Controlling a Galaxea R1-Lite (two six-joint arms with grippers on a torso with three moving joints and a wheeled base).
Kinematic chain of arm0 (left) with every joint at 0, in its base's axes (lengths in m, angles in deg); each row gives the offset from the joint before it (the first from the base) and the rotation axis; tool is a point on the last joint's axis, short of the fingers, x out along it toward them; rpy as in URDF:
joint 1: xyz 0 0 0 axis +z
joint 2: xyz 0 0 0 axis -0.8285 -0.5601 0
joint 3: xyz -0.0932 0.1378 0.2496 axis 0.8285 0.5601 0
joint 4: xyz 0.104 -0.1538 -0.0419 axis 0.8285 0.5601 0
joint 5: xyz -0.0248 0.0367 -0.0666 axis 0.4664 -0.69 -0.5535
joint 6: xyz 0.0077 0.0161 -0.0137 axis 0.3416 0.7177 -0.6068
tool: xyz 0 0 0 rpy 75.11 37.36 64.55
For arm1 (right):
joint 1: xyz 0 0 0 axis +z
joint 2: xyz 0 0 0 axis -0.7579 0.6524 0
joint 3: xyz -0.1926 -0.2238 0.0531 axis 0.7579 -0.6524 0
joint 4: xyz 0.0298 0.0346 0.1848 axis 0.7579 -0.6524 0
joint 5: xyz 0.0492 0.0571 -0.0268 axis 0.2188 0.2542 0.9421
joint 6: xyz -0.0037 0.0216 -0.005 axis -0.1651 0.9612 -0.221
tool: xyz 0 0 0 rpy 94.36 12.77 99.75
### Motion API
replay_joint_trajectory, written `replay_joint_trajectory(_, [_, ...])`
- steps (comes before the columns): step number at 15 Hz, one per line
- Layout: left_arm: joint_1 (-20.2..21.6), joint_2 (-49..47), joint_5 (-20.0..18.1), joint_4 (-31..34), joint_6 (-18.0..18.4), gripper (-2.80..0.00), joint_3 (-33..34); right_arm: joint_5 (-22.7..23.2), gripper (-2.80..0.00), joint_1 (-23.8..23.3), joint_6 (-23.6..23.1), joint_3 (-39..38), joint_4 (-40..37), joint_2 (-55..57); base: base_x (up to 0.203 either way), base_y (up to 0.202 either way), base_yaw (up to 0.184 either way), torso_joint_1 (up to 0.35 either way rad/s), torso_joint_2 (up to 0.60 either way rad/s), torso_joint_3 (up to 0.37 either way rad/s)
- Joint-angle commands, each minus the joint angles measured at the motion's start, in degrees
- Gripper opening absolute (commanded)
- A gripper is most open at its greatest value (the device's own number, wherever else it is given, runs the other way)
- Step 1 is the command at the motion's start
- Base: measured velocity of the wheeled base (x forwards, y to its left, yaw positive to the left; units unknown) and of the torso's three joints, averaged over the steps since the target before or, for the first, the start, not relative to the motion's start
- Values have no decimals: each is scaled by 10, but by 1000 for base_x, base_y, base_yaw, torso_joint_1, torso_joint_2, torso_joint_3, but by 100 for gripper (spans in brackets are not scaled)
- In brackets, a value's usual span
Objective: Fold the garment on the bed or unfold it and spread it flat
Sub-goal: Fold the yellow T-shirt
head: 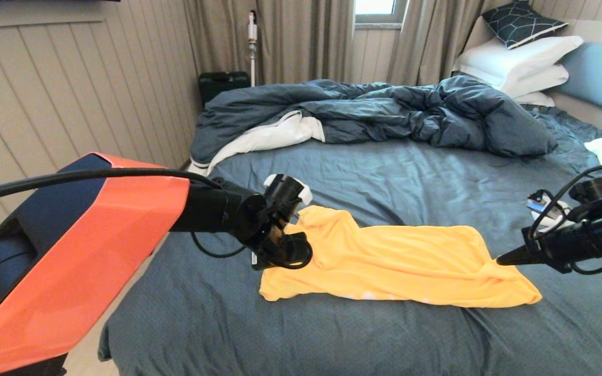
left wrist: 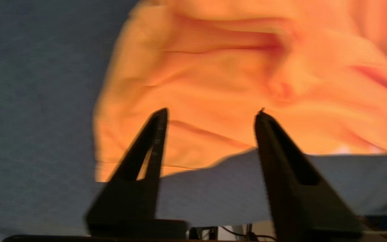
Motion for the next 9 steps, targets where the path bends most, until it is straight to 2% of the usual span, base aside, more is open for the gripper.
replay_joint_trajectory(1, [1,0,1,2,-3,-280,-15,2,-280,7,-1,-3,-3,-9,0,0,0,0,0,0])
replay_joint_trajectory(4, [-14,-7,1,3,-3,-280,-12,-1,-280,23,-2,-16,-2,-18,0,0,0,0,0,0])
replay_joint_trajectory(7, [-15,-32,2,3,1,-280,10,-49,-280,40,-1,-26,0,-8,0,0,0,0,0,0])
replay_joint_trajectory(9, [-9,-46,2,3,6,-280,5,-55,-280,40,-1,-19,1,9,0,0,0,0,0,0])
